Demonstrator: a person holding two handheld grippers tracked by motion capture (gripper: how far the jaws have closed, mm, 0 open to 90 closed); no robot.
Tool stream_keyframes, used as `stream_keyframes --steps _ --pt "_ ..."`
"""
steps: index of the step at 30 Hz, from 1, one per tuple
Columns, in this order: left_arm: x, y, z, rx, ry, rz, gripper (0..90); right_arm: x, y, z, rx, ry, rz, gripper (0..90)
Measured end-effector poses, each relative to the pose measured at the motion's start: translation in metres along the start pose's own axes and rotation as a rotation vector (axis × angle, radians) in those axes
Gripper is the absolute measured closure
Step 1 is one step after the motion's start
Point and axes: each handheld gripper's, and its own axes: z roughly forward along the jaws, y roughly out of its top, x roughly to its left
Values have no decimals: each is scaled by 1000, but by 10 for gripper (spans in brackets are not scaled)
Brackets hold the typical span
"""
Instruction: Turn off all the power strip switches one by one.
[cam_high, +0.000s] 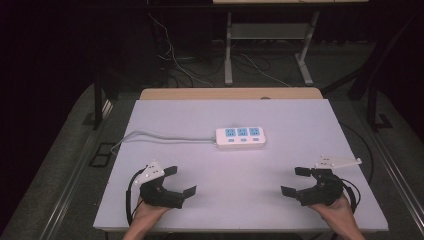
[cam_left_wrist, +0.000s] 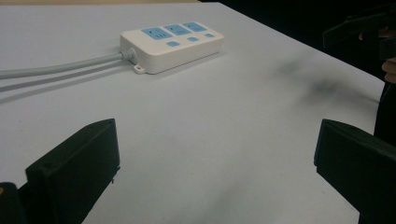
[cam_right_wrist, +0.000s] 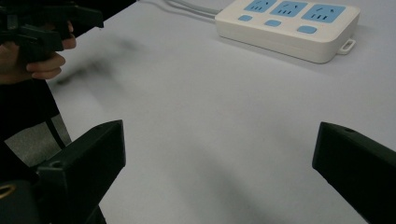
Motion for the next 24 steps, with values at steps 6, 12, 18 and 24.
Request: stream_keyframes --steps 6,12,18,24 --pt "1 0 2 9 -8 7 0 -2 1 1 24 3 8 26" --pt "0 0 3 14 -10 16 0 -2 1 6 61 4 8 26" --pt "1 0 3 18 -13 17 0 -2 7 9 81 2 4 26" --pt "1 -1 2 18 -10 19 0 -4 18 13 103 3 -11 26"
